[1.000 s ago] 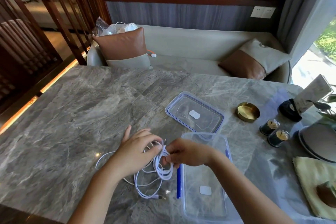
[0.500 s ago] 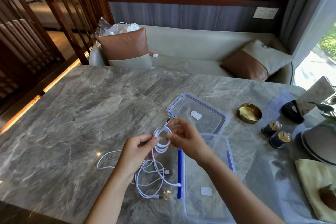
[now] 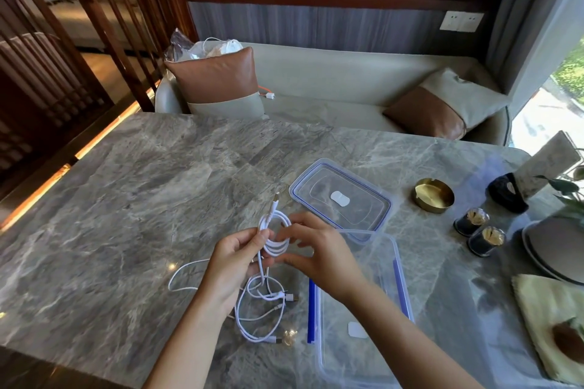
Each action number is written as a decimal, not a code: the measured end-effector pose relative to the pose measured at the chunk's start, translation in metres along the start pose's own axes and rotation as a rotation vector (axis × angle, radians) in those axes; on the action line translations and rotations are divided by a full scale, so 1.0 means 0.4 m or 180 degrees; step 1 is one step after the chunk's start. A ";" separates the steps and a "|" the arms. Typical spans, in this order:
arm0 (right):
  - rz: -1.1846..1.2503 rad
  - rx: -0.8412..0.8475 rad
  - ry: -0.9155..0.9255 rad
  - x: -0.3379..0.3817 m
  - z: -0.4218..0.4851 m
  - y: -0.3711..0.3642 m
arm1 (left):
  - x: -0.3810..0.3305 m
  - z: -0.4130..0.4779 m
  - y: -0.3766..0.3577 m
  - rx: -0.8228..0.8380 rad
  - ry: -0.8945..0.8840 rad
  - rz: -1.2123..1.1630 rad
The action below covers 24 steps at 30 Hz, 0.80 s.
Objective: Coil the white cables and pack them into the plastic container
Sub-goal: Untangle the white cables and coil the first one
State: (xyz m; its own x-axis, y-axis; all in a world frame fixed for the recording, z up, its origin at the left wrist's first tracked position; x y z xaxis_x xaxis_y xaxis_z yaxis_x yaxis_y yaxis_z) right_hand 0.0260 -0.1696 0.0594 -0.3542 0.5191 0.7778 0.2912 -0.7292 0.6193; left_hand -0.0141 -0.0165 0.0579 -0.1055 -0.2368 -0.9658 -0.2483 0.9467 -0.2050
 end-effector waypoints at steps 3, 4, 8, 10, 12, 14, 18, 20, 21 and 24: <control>-0.0305 -0.0165 0.0095 0.005 -0.003 -0.002 | 0.007 0.000 0.000 -0.0066 0.0007 0.0077; -0.0379 -0.0187 0.0129 0.006 -0.005 -0.003 | 0.008 -0.001 0.001 -0.0071 -0.0011 0.0134; -0.0492 -0.0261 0.0154 0.008 -0.012 -0.007 | 0.011 -0.005 -0.004 -0.0021 -0.0078 0.0396; -0.0490 -0.0271 0.0147 0.008 -0.012 -0.011 | 0.013 -0.004 -0.006 -0.0033 -0.0076 0.0406; -0.0408 -0.0299 0.0114 0.004 -0.010 -0.015 | 0.015 -0.002 -0.005 -0.0108 -0.0083 0.0362; -0.0217 -0.0333 0.0035 0.001 -0.006 -0.019 | 0.020 -0.003 -0.007 -0.0202 -0.0135 0.0299; 0.0487 -0.0429 -0.0398 0.020 -0.003 -0.034 | 0.013 0.002 -0.008 -0.0554 -0.0306 -0.0128; 0.0321 -0.0447 -0.0635 0.016 0.001 -0.039 | 0.004 0.009 0.002 -0.0854 -0.0432 -0.0319; 0.0293 -0.0163 -0.0871 0.015 0.004 -0.043 | 0.000 0.011 0.008 -0.0982 -0.0484 -0.0392; 0.1289 0.1522 -0.2013 0.017 -0.015 -0.089 | -0.005 0.016 0.012 -0.1110 -0.0544 -0.0523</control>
State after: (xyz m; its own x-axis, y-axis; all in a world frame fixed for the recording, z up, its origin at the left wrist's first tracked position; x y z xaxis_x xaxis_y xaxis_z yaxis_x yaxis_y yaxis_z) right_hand 0.0076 -0.1427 0.0421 0.3722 0.5141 0.7727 0.6775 -0.7195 0.1524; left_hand -0.0087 -0.0103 0.0579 0.1166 -0.3110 -0.9432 -0.5627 0.7619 -0.3208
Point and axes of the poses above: each hand's wrist, its own z-axis towards the middle knuckle, its own y-axis out of the back of the hand, x = y × z, the point moved 2 cm from there along z, towards the middle knuckle, and after that the axes turned 10 degrees about -y, right-handed, at the moved point
